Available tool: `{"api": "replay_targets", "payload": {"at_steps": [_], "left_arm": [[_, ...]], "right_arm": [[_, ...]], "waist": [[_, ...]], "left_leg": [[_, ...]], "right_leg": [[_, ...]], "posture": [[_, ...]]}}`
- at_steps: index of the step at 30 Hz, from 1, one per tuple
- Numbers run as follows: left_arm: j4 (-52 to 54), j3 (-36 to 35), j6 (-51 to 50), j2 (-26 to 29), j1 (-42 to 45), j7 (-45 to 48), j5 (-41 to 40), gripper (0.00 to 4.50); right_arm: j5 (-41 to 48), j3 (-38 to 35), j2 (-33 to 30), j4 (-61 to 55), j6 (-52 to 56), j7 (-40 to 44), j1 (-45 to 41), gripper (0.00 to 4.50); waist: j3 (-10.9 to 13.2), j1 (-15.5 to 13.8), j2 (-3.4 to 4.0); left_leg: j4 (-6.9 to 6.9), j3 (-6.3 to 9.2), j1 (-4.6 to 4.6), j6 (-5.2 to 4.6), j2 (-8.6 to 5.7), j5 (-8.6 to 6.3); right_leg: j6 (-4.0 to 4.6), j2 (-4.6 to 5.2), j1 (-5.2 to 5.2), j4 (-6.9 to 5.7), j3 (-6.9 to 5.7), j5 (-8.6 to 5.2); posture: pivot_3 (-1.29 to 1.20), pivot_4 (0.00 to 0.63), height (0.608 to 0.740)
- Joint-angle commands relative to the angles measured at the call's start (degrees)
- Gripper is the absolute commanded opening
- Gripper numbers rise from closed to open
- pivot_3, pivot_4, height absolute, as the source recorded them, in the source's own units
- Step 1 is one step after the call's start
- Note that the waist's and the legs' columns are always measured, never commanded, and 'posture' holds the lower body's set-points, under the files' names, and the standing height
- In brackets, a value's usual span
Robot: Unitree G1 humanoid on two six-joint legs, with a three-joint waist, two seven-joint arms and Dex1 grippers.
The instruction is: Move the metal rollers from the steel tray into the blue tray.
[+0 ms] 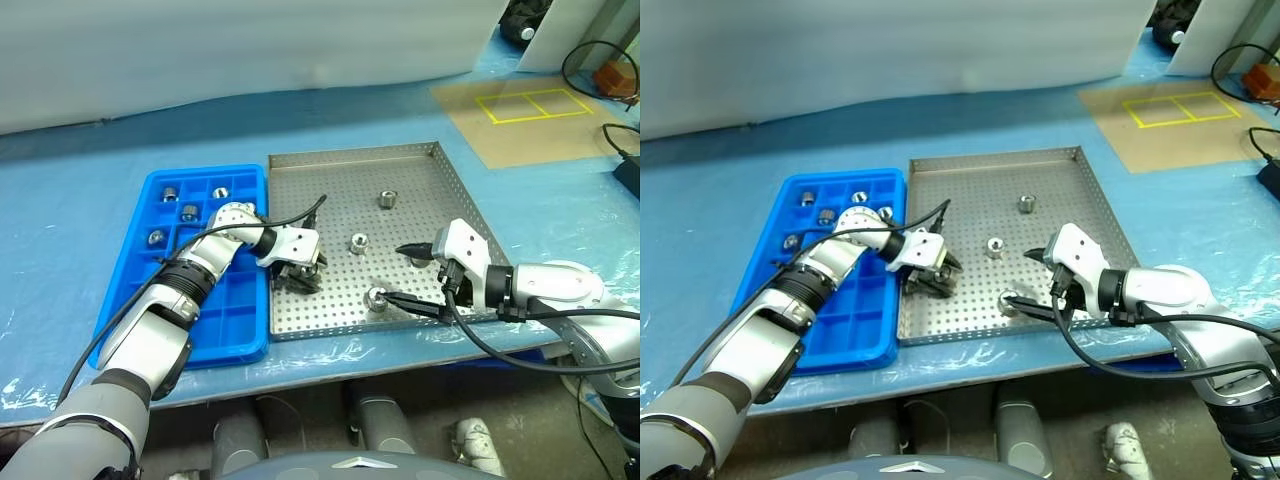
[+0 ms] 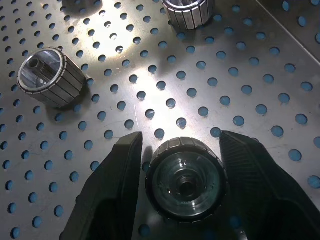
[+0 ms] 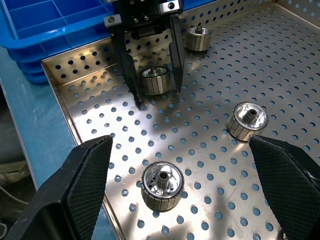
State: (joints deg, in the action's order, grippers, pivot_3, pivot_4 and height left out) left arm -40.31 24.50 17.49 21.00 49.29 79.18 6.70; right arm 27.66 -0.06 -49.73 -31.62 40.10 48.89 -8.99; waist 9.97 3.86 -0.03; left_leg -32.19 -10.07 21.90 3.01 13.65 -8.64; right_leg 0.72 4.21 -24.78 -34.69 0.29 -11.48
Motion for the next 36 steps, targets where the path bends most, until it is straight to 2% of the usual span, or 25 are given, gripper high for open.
{"api": "replay_targets", "payload": {"at_steps": [1, 10, 16, 25, 31, 34, 36], "left_arm": [[-2.23, 0.29, -0.86, 0.78, -0.42, -0.89, 1.42, 2.25], [3.2, -4.79, -5.53, -1.39, 0.37, -2.02, -5.18, 2.25], [13.48, -10.71, -18.2, -1.74, 1.99, -1.36, -14.27, 2.25], [19.37, -7.84, -19.58, 3.92, -2.05, 4.13, -14.07, 2.25], [16.87, -7.3, -17.45, 3.19, -1.2, 3.76, -12.74, 2.25], [16.47, -7.17, -18.12, 2.93, -1.34, 5.39, -13.74, 2.8], [15.08, -6.84, -17.41, 2.63, -1.37, 4.66, -12.81, 3.48]], "right_arm": [[-0.53, -0.89, 0.41, -0.15, -1.18, -0.62, -0.55, 4.5], [-0.96, -0.29, 1.09, 0.9, -1.78, -0.38, -2.12, 4.5], [-2.51, 2.05, 1.97, 3.9, -3.67, 0.86, -5.13, 4.5], [-4.39, 4.18, 3.52, 7.03, -5.5, 2.16, -7.56, 4.5], [-5.05, 3.93, 3.97, 7.16, -5.74, 1.6, -7.01, 4.5], [-5.25, 3.64, 3.93, 6.52, -5.75, 1.29, -5.95, 4.5], [-5.32, 3.47, 3.82, 6.18, -5.72, 1.05, -5.38, 4.5]], "waist": [[0.0, -0.04, 0.01], [0.02, -0.27, -0.02], [0.07, -1.48, -0.1], [0.07, -2.2, -0.09], [0.07, -3.23, -0.1], [0.07, -3.21, -0.1], [0.07, -3.19, -0.1]], "left_leg": [[0.02, 0.0, 0.0, 0.0, 0.0, 0.0], [0.0, 0.0, 0.15, 0.0, 0.0, 0.0], [0.06, 0.0, 0.43, -0.08, -0.01, -0.04], [0.1, -0.02, 0.4, -0.06, 0.01, -0.04], [0.08, -0.02, 0.35, -0.06, 0.0, -0.03], [0.08, -0.02, 0.36, -0.06, -0.01, -0.03], [0.09, -0.02, 0.35, -0.06, 0.0, -0.03]], "right_leg": [[0.0, 0.0, 0.0, 0.0, -0.01, 0.0], [0.01, 0.01, -0.12, 0.0, -0.01, 0.01], [0.44, 0.02, -0.32, 0.03, -0.02, 0.25], [0.44, 0.02, -0.31, 0.02, -0.03, 0.25], [0.45, 0.03, -0.26, 0.0, -0.02, 0.25], [0.45, 0.03, -0.26, 0.0, -0.01, 0.25], [0.45, 0.03, -0.26, 0.0, -0.01, 0.25]], "posture": [[-0.46, 0.15, 0.74], [-0.43, 0.15, 0.74], [-0.4, 0.15, 0.74], [-0.38, 0.15, 0.74], [-0.39, 0.15, 0.74], [-0.4, 0.15, 0.74], [-0.41, 0.15, 0.74]]}}
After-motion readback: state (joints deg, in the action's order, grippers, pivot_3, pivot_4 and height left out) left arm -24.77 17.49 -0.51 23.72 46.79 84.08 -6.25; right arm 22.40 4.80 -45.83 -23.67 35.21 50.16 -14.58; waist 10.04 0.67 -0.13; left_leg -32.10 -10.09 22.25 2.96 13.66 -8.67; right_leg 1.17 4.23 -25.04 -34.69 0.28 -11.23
